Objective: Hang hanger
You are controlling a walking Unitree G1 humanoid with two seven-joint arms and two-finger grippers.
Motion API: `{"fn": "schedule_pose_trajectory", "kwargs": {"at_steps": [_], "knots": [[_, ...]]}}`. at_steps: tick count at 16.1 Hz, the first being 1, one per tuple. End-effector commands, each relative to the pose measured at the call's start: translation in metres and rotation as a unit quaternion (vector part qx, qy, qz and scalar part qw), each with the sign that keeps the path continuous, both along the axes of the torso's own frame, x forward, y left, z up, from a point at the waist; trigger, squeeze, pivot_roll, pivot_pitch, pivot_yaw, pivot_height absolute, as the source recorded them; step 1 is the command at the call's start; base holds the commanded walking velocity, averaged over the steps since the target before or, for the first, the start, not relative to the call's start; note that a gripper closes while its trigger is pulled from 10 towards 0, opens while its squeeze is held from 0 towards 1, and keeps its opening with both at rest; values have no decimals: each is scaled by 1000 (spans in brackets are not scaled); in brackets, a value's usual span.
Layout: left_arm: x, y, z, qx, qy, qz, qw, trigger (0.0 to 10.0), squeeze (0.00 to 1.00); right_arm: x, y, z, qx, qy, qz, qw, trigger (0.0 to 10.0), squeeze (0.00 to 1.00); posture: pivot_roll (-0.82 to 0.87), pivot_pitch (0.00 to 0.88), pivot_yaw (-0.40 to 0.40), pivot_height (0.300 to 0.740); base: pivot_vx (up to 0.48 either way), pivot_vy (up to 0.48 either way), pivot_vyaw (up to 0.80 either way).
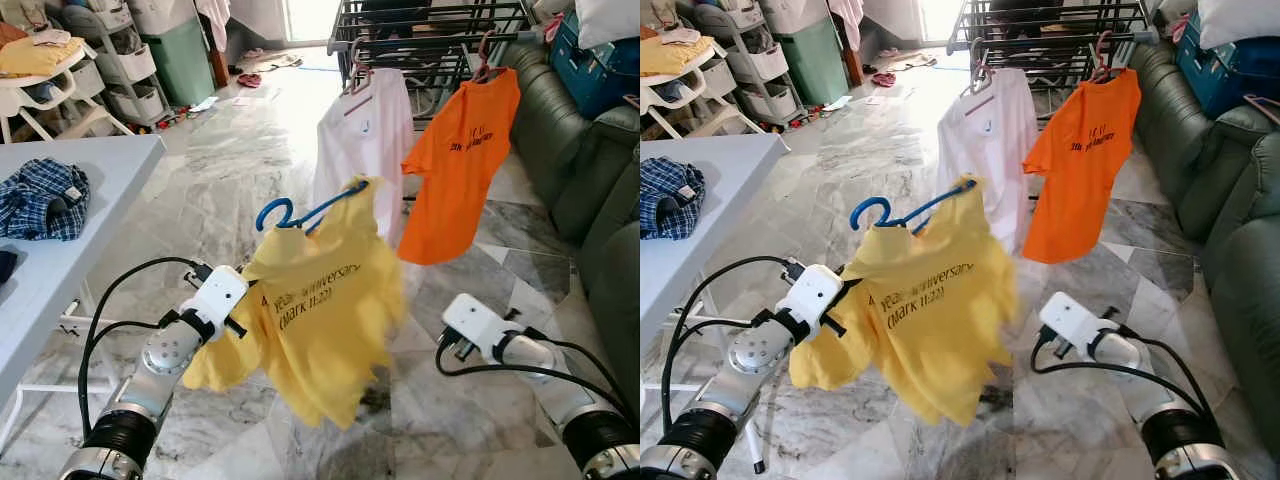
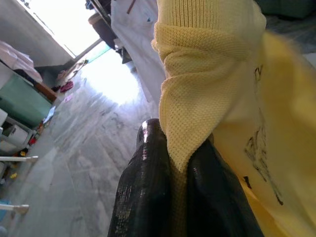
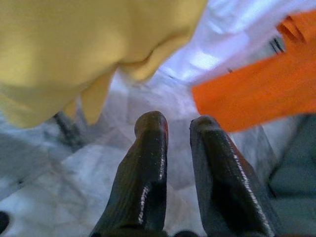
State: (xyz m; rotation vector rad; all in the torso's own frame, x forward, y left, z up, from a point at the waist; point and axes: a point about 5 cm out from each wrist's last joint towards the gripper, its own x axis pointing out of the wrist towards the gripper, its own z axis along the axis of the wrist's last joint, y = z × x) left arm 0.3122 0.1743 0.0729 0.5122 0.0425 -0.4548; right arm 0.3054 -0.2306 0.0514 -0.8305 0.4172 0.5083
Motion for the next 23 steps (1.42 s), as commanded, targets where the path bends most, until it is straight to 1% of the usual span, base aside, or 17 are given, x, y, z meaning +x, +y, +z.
{"fn": "schedule_pose_trajectory", "kwargs": {"at_steps": [1, 3, 4, 5, 6, 7, 8, 9, 12, 14, 15, 16, 17, 18, 19, 20, 23], "knots": [[2, 0, 10, 0, -33, -2, 999, 10000, 0, 3, 4, 6, 10, -3, 13, 1000, 10000, 1000, -150, 0, 92, 740, 0, 0, 0], [-1, -4, 8, 17, -39, -20, 999, 10000, 0, 16, 8, 23, 83, -30, -25, 996, 10000, 1000, -151, 0, 93, 740, 0, 0, 0], [-3, -6, 7, 25, -44, -30, 998, 10000, 0, 28, 9, 39, 137, -68, -62, 986, 10000, 1000, -151, 0, 95, 740, 0, 0, 0], [-5, -7, 6, 34, -46, -37, 998, 10000, 0, 36, 9, 53, 171, -104, -92, 975, 10000, 1000, -150, 0, 96, 740, 0, 0, 0], [-7, -7, 5, 36, -46, -41, 997, 10000, 0, 42, 7, 62, 188, -131, -117, 966, 10000, 1000, -149, 0, 96, 740, 0, 0, 0], [-9, -10, 5, 35, -52, -50, 997, 10000, 0, 48, 3, 72, 210, -163, -155, 952, 10000, 1000, -147, 0, 95, 740, 0, 0, 0], [-11, -12, 6, 33, -56, -58, 996, 10000, 0, 51, 2, 77, 230, -175, -174, 941, 10000, 1000, -145, 0, 96, 740, 0, 0, 0], [-15, -18, 7, 27, -64, -73, 995, 10000, 0, 57, 3, 86, 282, -189, -206, 918, 10000, 1000, -142, 0, 95, 740, 0, 0, 0], [-21, -26, 7, 20, -68, -90, 993, 10000, 0, 61, 16, 87, 325, -178, -202, 907, 10000, 1000, -139, 0, 92, 740, 0, 0, 0], [-24, -29, 6, 19, -69, -97, 993, 10000, 0, 61, 31, 86, 358, -151, -175, 905, 10000, 1000, -141, 0, 92, 740, 0, 0, 0], [-25, -30, 5, 18, -69, -99, 993, 10000, 0, 61, 37, 85, 366, -139, -161, 906, 10000, 953, -143, 0, 93, 740, 0, 0, 0], [-26, -32, 5, 18, -68, -102, 992, 10000, 0, 58, 48, 81, 380, -116, -138, 907, 10000, 718, -142, 0, 91, 740, 0, 0, 0], [-26, -33, 5, 19, -67, -104, 992, 10000, 0, 57, 52, 79, 390, -105, -128, 906, 10000, 682, -142, 0, 91, 740, 0, 0, 0], [-26, -34, 5, 19, -66, -108, 992, 10000, 0, 55, 58, 78, 392, -98, -115, 908, 10000, 361, -144, 0, 93, 740, 0, 0, 0], [-27, -35, 4, 20, -66, -109, 992, 10000, 0, 53, 61, 78, 392, -94, -107, 909, 10000, 361, -144, 0, 93, 740, 0, 0, 0], [-28, -35, 4, 18, -65, -113, 991, 10000, 0, 52, 62, 77, 395, -92, -111, 907, 10000, 310, -146, 0, 95, 740, 0, 0, 0], [-30, -36, 0, 21, -59, -116, 991, 10000, 0, 49, 67, 72, 398, -80, -116, 907, 10000, 302, -147, 0, 97, 740, 0, 0, 0]]}}
